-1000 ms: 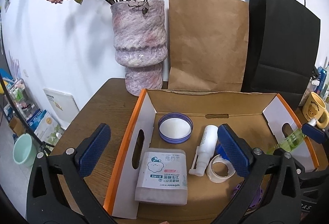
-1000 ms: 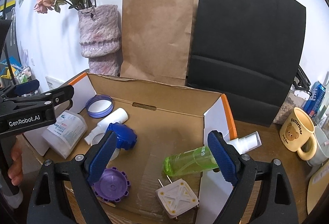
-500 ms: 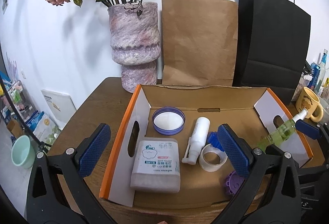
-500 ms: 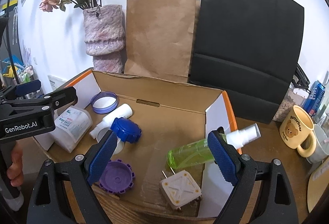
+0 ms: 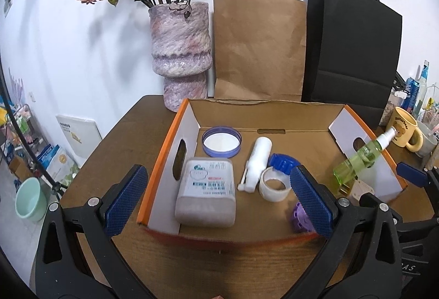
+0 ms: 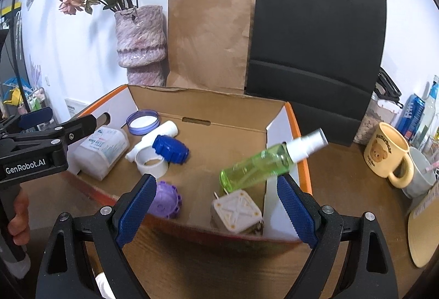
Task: Organize rigid objects
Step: 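Withdraw both open tools from the box toward the two white caps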
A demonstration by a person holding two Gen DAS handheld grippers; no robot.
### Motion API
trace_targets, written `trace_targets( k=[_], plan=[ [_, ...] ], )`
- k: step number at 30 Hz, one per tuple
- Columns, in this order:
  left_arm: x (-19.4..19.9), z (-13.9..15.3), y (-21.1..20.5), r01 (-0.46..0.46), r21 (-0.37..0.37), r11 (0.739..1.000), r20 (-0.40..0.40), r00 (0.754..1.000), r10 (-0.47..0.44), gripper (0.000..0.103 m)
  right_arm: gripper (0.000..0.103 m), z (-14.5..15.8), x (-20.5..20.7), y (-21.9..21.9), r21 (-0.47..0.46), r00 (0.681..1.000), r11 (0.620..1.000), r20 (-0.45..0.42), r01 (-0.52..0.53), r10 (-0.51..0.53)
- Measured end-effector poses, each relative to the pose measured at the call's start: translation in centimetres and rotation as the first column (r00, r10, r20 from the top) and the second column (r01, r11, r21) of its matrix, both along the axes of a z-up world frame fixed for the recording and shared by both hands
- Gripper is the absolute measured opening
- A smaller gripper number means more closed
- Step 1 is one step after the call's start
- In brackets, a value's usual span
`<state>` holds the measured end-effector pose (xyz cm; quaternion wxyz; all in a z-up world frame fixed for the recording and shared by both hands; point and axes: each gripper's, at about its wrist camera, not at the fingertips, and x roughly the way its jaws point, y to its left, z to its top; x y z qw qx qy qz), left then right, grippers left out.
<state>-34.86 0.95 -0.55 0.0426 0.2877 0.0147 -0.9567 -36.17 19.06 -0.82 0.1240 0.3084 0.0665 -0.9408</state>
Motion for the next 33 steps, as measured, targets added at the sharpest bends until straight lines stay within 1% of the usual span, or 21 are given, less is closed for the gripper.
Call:
trace_targets(
  k=[4, 14, 22, 26, 33],
  plan=[
    [1.3, -0.1, 0.1, 0.011, 0.003, 1.0, 0.0, 1.0, -0.011, 0.103, 0.093, -0.1, 1.3, 0.4, 0.0, 1.0, 1.0, 0.0, 0.016, -0.016],
    [4.6, -0.6, 0.1, 0.004, 0.011, 1.0, 0.015, 1.0, -0.004, 0.103, 0.093, -0.3, 5.0, 1.4, -0.012, 0.999, 1.0, 0.014, 0.029, -0.029],
    [7.0, -0.9, -0.2, 0.006, 0.01, 1.0, 0.022, 1.0, -0.007, 0.103, 0.093, -0.7, 8.3, 1.4, 0.02, 0.999, 0.999, -0.001, 0.037, -0.037],
    [8.1, -1.6, -0.1, 0.016, 0.004, 1.0, 0.048, 0.999, -0.016, 0.103, 0.093, -1.0, 9.9, 1.8, 0.018, 0.999, 0.999, 0.008, 0.042, -0.042],
    [10.2, -3.4, 1.1, 0.06, -0.022, 0.998, 0.109, 0.992, -0.057, 0.103, 0.093, -1.6, 11.8, 2.5, 0.007, 0.999, 0.999, 0.027, 0.046, -0.046]
  ],
)
